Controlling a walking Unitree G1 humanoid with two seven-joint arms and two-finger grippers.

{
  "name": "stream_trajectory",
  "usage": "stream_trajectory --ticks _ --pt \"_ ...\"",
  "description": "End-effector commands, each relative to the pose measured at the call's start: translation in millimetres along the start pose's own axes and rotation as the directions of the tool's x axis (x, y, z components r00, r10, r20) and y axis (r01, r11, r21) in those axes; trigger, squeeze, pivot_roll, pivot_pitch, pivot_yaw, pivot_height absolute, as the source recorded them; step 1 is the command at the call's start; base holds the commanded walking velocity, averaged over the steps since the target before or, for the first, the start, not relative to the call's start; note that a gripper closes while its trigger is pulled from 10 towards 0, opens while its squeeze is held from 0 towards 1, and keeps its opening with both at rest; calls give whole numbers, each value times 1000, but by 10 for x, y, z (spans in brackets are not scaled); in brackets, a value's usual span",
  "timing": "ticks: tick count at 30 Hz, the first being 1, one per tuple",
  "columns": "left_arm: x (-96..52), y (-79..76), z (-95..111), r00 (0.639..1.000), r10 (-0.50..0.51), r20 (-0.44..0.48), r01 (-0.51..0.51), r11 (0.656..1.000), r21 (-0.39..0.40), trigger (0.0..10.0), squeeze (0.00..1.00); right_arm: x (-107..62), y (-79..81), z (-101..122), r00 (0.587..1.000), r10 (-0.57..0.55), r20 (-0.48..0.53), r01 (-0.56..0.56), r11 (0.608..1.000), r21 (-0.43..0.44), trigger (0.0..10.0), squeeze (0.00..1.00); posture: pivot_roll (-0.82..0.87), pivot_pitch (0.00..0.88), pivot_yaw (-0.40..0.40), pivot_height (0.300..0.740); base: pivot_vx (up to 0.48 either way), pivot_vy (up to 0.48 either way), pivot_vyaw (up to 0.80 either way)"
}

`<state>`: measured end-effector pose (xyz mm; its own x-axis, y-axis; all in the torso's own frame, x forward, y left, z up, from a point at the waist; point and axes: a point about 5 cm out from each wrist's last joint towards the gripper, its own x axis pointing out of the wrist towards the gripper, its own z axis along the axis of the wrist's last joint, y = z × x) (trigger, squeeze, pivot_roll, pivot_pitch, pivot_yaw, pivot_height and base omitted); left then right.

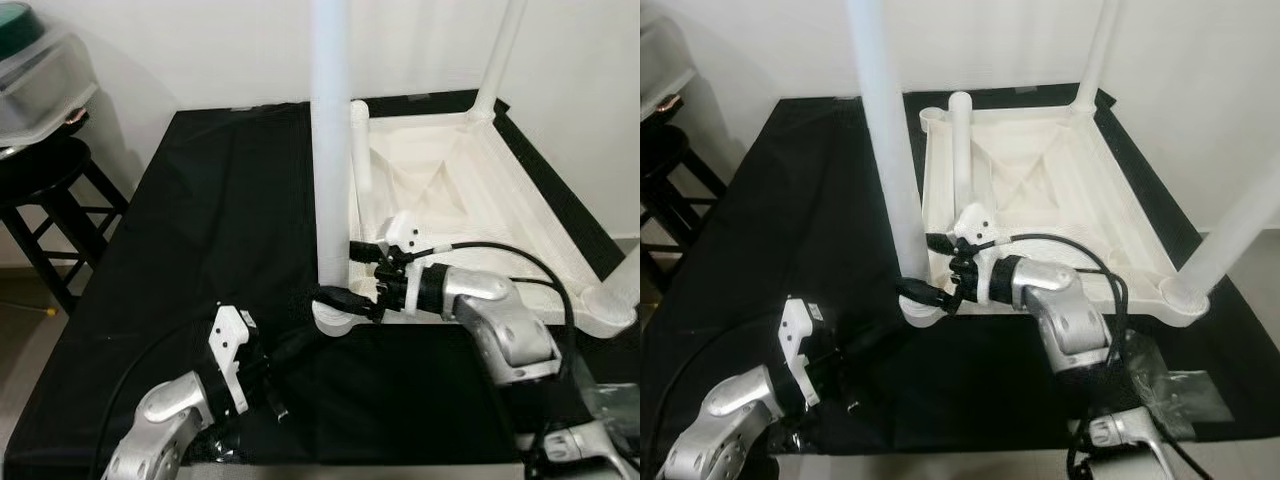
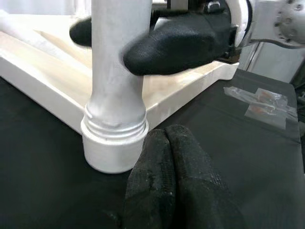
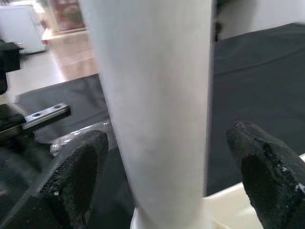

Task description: Building children table

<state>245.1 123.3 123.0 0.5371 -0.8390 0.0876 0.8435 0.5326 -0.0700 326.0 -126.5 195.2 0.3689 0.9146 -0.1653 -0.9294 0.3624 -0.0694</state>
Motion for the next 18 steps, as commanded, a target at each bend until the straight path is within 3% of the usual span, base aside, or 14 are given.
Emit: stream_trajectory --ticks 1,5,9,10,11,18 --pt "-35 -3 -63 1000 13 -25 -13 1000 -4 10000 0 26 7 9 998 70 -1 -70 998 -4 10000 0 -9 111 49 740 0 0 0" --pt "-38 -22 -65 1000 10 -28 -10 1000 -6 10000 0 73 -93 60 980 196 -13 -196 980 30 10000 0 2 118 47 740 0 0 0" --pt "-39 -27 -65 1000 9 -29 -9 1000 -6 10000 0 85 -111 84 974 228 -12 -227 973 35 10000 0 4 119 46 740 0 0 0" --pt "-40 -31 -65 1000 9 -29 -9 1000 -6 10000 0 95 -128 109 970 243 -4 -243 969 39 1373 0 5 119 45 740 0 0 0" --pt "-41 -35 -64 1000 9 -29 -9 1000 -6 10000 0 96 -145 124 968 253 3 -252 967 42 0 0 5 119 45 740 0 0 0" --pt "-44 -44 -64 1000 9 -26 -9 1000 -10 10000 0 25 -170 83 973 230 23 -231 972 39 0 0 -5 117 49 740 0 0 0"
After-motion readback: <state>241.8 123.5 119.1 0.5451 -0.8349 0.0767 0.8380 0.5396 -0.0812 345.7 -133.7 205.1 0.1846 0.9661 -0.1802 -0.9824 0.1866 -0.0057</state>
